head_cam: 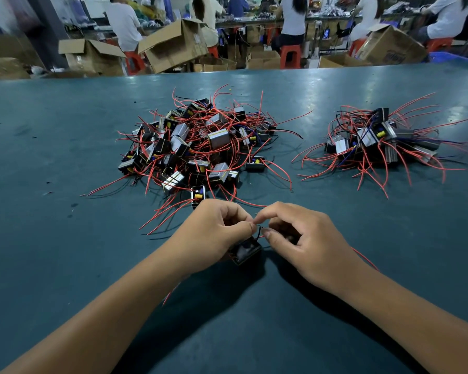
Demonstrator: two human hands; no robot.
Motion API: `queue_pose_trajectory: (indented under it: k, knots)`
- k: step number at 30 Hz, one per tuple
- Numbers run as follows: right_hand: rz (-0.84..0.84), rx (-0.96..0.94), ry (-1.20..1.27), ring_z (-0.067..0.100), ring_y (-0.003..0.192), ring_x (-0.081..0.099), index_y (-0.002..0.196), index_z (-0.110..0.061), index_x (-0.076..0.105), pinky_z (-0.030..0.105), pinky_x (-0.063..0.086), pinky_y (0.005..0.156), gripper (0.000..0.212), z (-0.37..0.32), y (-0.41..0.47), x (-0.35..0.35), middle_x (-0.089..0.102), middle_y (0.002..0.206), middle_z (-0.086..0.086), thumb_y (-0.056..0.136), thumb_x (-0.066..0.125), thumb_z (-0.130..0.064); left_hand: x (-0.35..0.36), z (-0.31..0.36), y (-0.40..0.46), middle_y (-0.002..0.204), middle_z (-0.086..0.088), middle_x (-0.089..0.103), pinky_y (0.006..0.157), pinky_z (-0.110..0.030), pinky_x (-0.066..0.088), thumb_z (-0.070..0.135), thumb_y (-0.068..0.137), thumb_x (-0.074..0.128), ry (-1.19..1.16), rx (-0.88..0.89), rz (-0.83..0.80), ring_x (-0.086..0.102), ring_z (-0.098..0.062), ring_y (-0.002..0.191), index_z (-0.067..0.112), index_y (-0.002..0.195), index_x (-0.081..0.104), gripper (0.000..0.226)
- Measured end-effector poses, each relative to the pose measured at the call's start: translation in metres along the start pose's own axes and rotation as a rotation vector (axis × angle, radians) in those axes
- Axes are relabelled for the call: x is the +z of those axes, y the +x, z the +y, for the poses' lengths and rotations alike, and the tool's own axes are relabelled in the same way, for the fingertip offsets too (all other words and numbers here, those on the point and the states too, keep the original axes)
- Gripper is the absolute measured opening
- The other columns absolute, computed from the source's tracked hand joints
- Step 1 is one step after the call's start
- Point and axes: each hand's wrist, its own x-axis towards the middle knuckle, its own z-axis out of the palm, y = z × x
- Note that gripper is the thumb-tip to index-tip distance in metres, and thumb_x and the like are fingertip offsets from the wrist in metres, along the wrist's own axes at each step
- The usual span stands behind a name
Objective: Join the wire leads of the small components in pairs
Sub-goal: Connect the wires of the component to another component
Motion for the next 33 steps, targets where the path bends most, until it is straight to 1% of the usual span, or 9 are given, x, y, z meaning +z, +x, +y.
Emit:
queue_pose_trajectory:
  k: [4,10,12,15,18,23,27,30,33]
  knots:
    - [0.016,0.006,-0.005,0.012,0.065,0.051,0.098,-0.024,0.067,0.017,0.039,0.063,0.018,-0.001,0.000,-0.001,0.058,0.069,-0.004,0.088,0.070,-0.010,-0.001,0.000,0.000,0.060,-0.001,0.059,0.050,-0.026,0.033,0.011,0.092,0.068,-0.014,-0.001,0.000,0.044,-0.016,0.054,0.005,0.080,0.071,0.014]
    - [0.015,0.022,0.027,0.005,0.061,0.049,0.096,-0.021,0.066,0.011,0.036,0.061,0.012,0.000,-0.001,-0.001,0.056,0.066,-0.008,0.089,0.070,-0.012,-0.001,0.000,-0.002,0.054,0.009,0.055,0.046,-0.016,0.032,0.010,0.092,0.067,0.011,0.017,-0.016,0.039,-0.006,0.047,0.005,0.078,0.070,0.015]
    - [0.033,0.063,0.100,0.005,0.064,0.054,0.098,-0.023,0.065,0.014,0.043,0.065,0.013,0.000,0.000,-0.003,0.062,0.072,-0.006,0.090,0.068,-0.013,-0.003,0.002,-0.002,0.056,0.007,0.055,0.048,-0.019,0.033,0.011,0.092,0.067,0.009,0.019,-0.050,0.040,-0.009,0.050,0.010,0.077,0.068,0.016]
    - [0.159,0.120,0.169,0.009,0.081,0.066,0.100,-0.023,0.064,0.022,0.052,0.077,0.013,0.001,0.003,-0.010,0.068,0.085,-0.010,0.093,0.062,-0.011,-0.005,0.002,-0.001,0.066,-0.011,0.059,0.058,-0.027,0.037,0.017,0.094,0.066,-0.007,0.032,-0.088,0.046,-0.015,0.061,0.013,0.078,0.068,0.016]
    - [0.239,0.161,0.041,0.005,0.082,0.064,0.097,-0.024,0.064,0.013,0.048,0.072,0.013,0.002,0.006,-0.017,0.068,0.085,-0.013,0.093,0.062,-0.011,-0.004,-0.004,0.002,0.070,-0.006,0.059,0.061,-0.028,0.039,0.019,0.095,0.066,0.027,0.067,-0.028,0.047,-0.014,0.064,0.015,0.081,0.068,0.014]
    - [0.136,0.212,-0.128,0.002,0.082,0.060,0.095,-0.023,0.067,0.011,0.044,0.072,0.012,0.004,0.007,-0.021,0.067,0.085,-0.014,0.093,0.062,-0.012,-0.006,-0.014,0.008,0.072,0.004,0.068,0.065,-0.024,0.046,0.023,0.095,0.068,0.117,0.051,-0.077,0.056,-0.007,0.065,0.019,0.088,0.074,0.010]
    - [0.119,0.218,-0.192,-0.001,0.080,0.059,0.091,-0.021,0.067,0.007,0.042,0.068,0.008,0.004,0.008,-0.031,0.065,0.078,-0.015,0.091,0.064,-0.014,-0.004,-0.013,0.007,0.062,0.009,0.059,0.053,-0.024,0.037,0.037,0.092,0.069,0.108,0.066,-0.128,0.046,-0.009,0.057,0.023,0.084,0.076,0.017]
    - [0.080,0.259,-0.221,-0.002,0.077,0.060,0.089,-0.020,0.066,0.014,0.046,0.070,0.006,0.006,0.009,-0.031,0.066,0.079,-0.013,0.087,0.072,-0.019,-0.002,-0.009,0.011,0.072,0.003,0.067,0.058,-0.027,0.042,0.036,0.089,0.073,0.134,0.084,-0.163,0.055,-0.013,0.063,0.022,0.086,0.078,0.015]
    - [0.054,0.298,-0.200,0.000,0.071,0.062,0.090,-0.019,0.066,0.020,0.051,0.072,0.012,0.006,0.012,-0.026,0.067,0.077,-0.009,0.084,0.077,-0.021,-0.002,-0.006,0.013,0.073,0.015,0.062,0.061,-0.030,0.045,0.030,0.090,0.074,0.196,0.109,-0.235,0.057,-0.011,0.067,0.019,0.087,0.078,0.012]
